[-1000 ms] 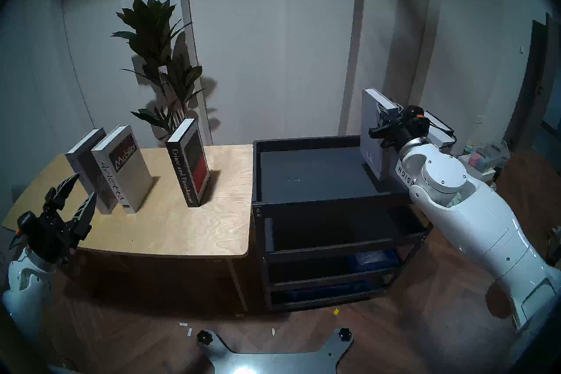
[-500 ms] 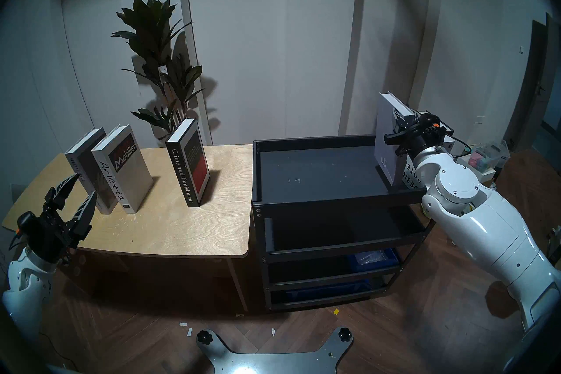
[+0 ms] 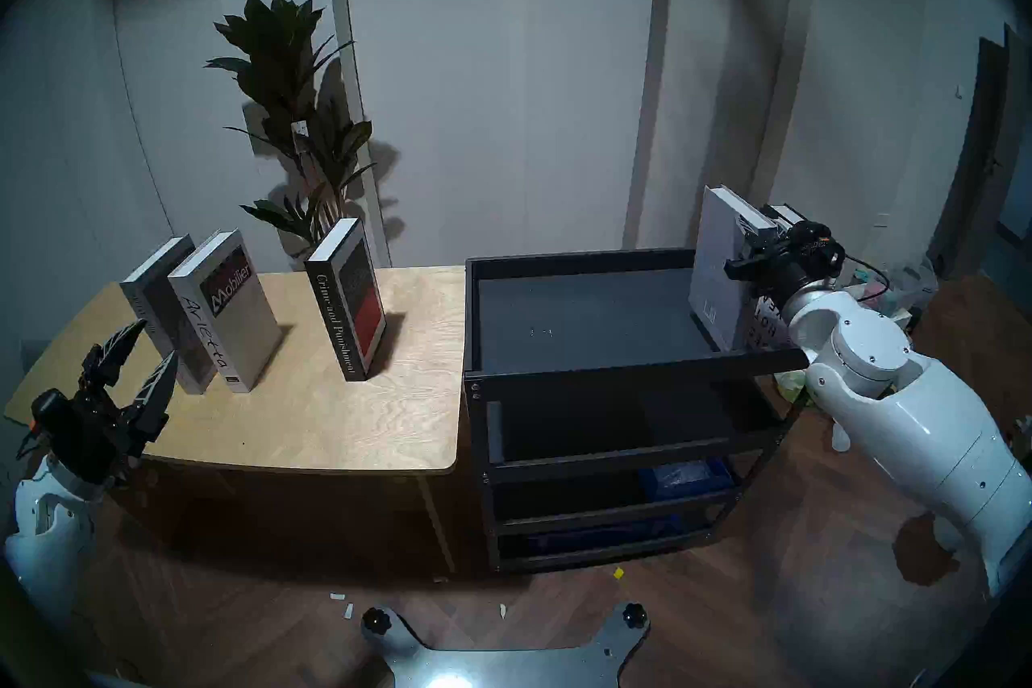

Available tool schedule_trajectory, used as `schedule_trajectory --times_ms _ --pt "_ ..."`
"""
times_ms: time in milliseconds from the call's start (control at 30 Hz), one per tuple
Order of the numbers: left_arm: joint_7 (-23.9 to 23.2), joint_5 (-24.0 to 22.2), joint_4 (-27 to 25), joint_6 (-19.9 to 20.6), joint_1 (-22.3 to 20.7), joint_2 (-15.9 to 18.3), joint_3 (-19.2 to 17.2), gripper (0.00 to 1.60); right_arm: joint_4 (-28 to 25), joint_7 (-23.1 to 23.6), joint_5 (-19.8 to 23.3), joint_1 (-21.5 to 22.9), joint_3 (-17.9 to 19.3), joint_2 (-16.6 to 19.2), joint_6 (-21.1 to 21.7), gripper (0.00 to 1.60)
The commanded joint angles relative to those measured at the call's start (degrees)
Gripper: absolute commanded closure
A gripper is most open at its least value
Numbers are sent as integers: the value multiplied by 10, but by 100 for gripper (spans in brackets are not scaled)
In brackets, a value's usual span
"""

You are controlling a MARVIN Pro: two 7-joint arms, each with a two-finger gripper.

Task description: Move the books from the display table onto the shelf, standing them upright with spines facing out and tallest at one end

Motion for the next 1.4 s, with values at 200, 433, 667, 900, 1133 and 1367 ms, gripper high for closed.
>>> schedule_trajectory --times_ms 200,433,667,900,1133,1367 --pt "0 1 -5 -1 0 1 -5 0 71 110 87 33 25 32 39 160" --pt "0 1 -5 -1 0 1 -5 0 100 156 59 79 0 36 60 160" --pt "0 1 -5 -1 0 1 -5 0 87 165 49 78 5 39 53 160" --pt "0 1 -6 0 0 1 -5 0 59 145 54 4 42 65 21 160" --pt "0 1 -5 -1 0 1 -5 0 54 113 45 -49 52 77 -30 160" --pt "0 1 -6 -1 0 1 -5 0 42 86 42 -105 61 77 -64 160"
